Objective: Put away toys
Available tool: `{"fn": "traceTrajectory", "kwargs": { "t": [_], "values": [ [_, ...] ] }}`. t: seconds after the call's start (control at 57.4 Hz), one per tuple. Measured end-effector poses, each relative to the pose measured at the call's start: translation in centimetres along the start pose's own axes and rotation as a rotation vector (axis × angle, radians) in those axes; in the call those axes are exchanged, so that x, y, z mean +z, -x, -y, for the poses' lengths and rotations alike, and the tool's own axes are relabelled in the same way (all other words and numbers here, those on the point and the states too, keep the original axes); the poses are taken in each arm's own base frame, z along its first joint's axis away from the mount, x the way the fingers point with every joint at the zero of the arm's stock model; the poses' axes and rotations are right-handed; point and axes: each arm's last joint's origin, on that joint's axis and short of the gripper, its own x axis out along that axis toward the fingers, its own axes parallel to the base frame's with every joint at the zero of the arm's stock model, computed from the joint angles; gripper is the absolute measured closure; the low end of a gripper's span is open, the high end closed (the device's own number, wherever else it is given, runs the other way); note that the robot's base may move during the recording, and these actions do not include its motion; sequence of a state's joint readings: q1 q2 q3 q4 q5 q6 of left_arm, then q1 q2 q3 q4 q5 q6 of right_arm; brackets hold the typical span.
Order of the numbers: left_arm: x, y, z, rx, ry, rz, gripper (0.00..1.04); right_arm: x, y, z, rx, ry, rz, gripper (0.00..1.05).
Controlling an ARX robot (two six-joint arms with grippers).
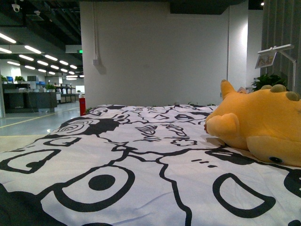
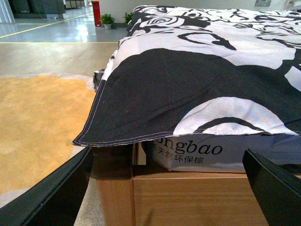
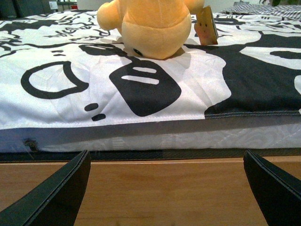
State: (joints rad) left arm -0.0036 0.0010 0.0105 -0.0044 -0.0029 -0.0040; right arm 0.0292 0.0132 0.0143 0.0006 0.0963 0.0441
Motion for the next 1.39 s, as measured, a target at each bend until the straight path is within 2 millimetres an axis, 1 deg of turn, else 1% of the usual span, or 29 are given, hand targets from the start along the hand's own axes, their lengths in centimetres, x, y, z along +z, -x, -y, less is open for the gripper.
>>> {"fn": "traceTrajectory", "kwargs": {
  "t": [0.035, 0.087, 0.157, 0.261, 0.383, 0.435, 0.47, 0.592, 0.871, 1.132, 1.237, 1.393],
  "values": [
    [0.0, 0.0, 0.0, 0.000, 0.000, 0.000, 0.06, -0.1, -0.1, 0.0, -0.077, -0.050, -0.006, 0.07],
    [0.0, 0.0, 0.0, 0.000, 0.000, 0.000, 0.06, -0.1, -0.3, 0.0, -0.127, -0.094, -0.008, 0.07],
    [0.0, 0.0, 0.0, -0.002, 0.000, 0.000, 0.06, 0.0, -0.7, -0.1, -0.141, -0.122, -0.009, 0.07],
    [0.0, 0.0, 0.0, -0.002, 0.000, 0.000, 0.06, 0.4, -1.8, -0.7, -0.105, -0.143, -0.009, 0.07],
    [0.0, 0.0, 0.0, -0.002, 0.000, 0.000, 0.06, 2.7, -3.8, -1.5, -0.059, -0.152, 0.052, 0.07],
    [0.0, 0.0, 0.0, -0.002, 0.000, 0.000, 0.06, 4.2, -5.5, -2.0, -0.053, -0.158, 0.083, 0.07],
    [0.0, 0.0, 0.0, -0.002, 0.000, 0.000, 0.06, 4.7, -6.1, -2.1, -0.053, -0.157, 0.092, 0.07],
    [0.0, 0.0, 0.0, -0.002, 0.000, 0.000, 0.06, 6.1, -9.3, -2.8, -0.067, -0.126, 0.123, 0.07],
    [0.0, 0.0, 0.0, -0.002, 0.000, 0.000, 0.06, 7.4, -15.1, -4.4, -0.125, -0.001, 0.130, 0.07],
    [0.0, 0.0, 0.0, -0.002, 0.000, 0.000, 0.06, 10.3, -18.3, -5.7, -0.215, 0.116, 0.181, 0.07],
    [0.0, 0.0, 0.0, -0.002, 0.000, 0.000, 0.06, 10.7, -19.3, -6.2, -0.220, 0.182, 0.147, 0.07],
    [0.0, 0.0, 0.0, -0.002, 0.000, 0.000, 0.06, 10.7, -20.7, -7.0, -0.197, 0.256, 0.070, 0.07]
  ]
}}
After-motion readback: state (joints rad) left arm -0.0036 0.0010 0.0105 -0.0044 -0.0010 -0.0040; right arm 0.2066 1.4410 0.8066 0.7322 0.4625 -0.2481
